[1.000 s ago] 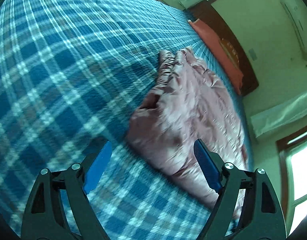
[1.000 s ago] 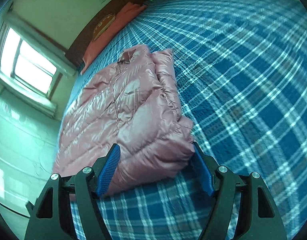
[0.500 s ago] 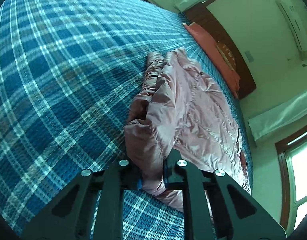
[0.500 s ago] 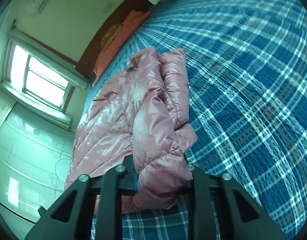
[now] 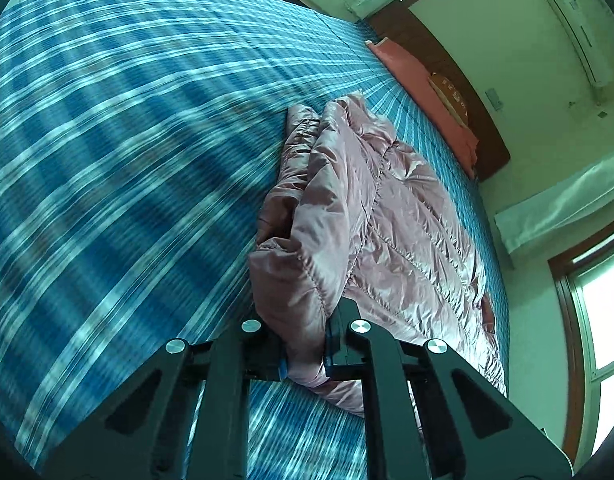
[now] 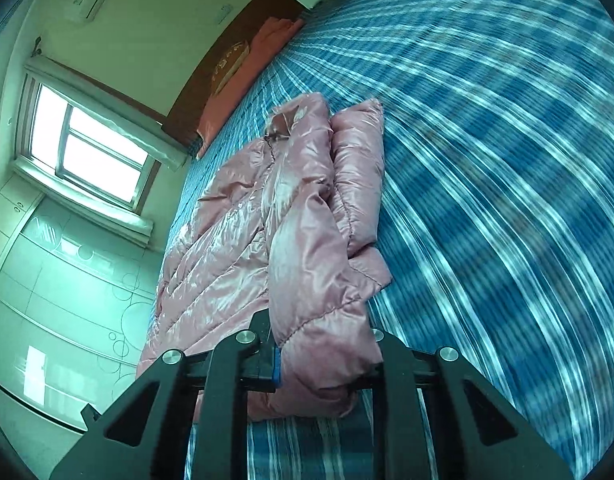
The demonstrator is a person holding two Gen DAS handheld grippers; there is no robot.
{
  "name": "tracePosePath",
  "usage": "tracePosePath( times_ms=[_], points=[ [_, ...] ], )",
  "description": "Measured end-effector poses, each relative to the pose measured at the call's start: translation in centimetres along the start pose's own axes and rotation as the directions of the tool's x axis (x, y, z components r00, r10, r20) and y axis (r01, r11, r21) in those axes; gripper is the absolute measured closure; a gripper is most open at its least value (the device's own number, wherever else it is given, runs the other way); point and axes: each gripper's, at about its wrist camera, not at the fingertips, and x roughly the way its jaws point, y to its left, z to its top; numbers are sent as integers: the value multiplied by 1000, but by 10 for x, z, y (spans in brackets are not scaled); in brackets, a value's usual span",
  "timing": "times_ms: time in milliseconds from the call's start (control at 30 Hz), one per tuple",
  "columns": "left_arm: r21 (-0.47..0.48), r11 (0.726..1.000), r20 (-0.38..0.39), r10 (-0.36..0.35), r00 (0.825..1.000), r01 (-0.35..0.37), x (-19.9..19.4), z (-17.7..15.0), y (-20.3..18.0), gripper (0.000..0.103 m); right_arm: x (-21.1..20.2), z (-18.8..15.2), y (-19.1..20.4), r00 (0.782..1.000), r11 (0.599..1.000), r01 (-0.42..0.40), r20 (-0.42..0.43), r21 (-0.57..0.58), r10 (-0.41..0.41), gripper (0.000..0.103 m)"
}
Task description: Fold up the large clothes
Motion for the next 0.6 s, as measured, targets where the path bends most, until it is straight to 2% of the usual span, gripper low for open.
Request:
tracePosePath(
  times_ms=[267,600],
  points=[
    [7,1000,-8,7,1000,-7,-28,-15,13,92,-32,-31,-9,1000,1000,-5,-18,-8,5,84],
    [5,1000,-10,4,1000,-4,-47,-27,27,92,-38,-33,-16,1000,1000,-14,-24,-4,14,84]
  ],
)
